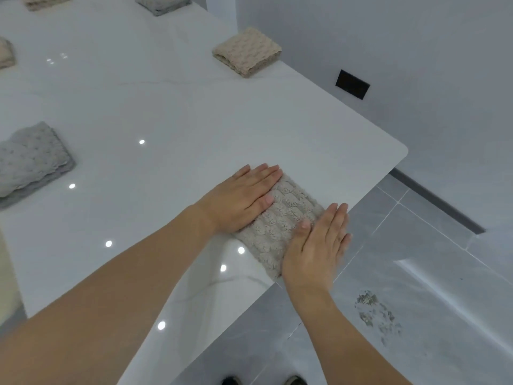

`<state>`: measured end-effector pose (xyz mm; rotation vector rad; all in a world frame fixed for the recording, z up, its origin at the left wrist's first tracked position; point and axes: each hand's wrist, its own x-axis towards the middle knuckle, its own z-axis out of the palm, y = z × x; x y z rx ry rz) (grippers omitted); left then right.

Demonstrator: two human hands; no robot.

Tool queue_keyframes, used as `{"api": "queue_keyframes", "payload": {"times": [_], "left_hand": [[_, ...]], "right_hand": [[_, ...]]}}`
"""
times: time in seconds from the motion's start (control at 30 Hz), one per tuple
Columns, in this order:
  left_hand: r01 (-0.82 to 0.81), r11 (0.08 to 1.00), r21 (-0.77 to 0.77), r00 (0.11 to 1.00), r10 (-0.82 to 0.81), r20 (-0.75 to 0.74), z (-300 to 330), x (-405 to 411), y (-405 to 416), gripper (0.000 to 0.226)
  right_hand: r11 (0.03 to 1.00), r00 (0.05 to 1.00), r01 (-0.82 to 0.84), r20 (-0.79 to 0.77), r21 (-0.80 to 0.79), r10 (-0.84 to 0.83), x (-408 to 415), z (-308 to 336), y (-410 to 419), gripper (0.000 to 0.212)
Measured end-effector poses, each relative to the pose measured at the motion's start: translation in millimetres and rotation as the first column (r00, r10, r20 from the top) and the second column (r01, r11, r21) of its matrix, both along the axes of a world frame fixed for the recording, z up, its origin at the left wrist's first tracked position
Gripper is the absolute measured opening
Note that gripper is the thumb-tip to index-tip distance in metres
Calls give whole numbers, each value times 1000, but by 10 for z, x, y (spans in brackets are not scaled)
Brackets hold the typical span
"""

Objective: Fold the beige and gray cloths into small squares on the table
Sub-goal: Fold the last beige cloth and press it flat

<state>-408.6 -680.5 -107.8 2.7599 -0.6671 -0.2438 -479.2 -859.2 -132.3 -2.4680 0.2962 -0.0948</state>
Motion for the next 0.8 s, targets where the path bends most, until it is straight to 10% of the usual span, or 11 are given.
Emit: {"api": "queue_keyframes", "payload": {"times": [0.53,0.8], "left_hand": [[-183,981,63,959,164,233,1902,684,-1423,56],[-99,995,0,945,94,313,3255,1176,-2482,56]], "right_hand": [[883,930,-360,-193,-301,313,1208,2046,-1486,56],[872,950,-284,-240,-399,199,1606,3364,-2602,57]]}}
